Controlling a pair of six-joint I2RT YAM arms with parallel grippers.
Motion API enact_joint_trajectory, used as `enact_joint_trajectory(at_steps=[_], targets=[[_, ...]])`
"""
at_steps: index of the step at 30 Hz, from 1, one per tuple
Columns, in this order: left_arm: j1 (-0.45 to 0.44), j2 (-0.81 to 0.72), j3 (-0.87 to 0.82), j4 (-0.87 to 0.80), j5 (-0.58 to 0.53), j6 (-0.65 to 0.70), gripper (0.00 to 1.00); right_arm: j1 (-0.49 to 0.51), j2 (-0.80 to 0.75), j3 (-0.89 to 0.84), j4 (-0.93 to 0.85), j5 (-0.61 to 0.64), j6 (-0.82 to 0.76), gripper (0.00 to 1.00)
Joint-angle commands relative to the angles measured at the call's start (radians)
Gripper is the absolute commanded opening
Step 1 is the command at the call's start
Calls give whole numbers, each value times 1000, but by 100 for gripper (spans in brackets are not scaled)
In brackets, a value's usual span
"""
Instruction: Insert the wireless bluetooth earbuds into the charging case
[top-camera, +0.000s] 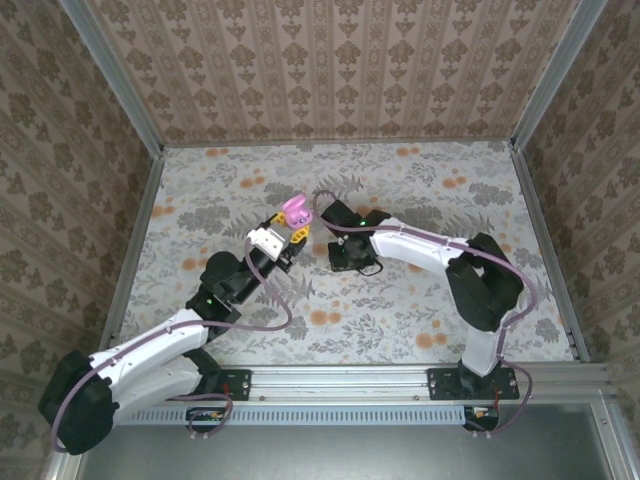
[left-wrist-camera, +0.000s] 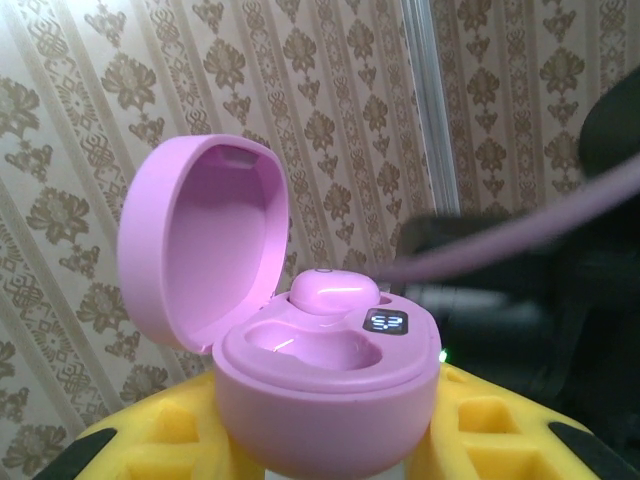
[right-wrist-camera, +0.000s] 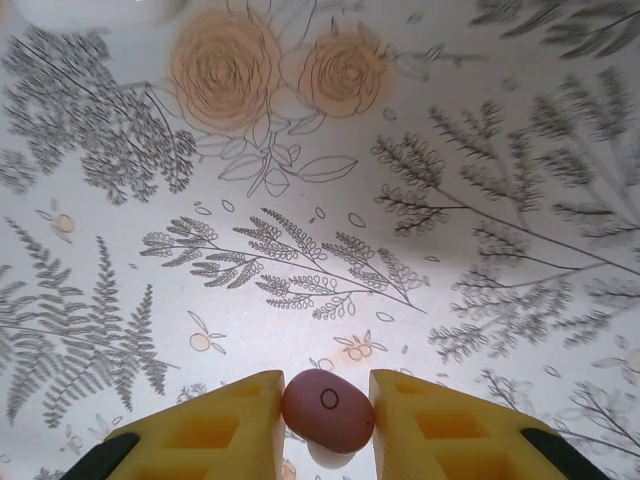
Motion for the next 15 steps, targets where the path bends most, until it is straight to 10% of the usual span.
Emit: enact_joint_trajectory(at_steps=[1, 15], targets=[[8, 26, 17, 18, -11, 7, 30, -8, -127, -39, -17, 84, 22, 28], [6, 177, 68, 93, -26, 5, 30, -9, -399, 22, -84, 155, 28, 29]])
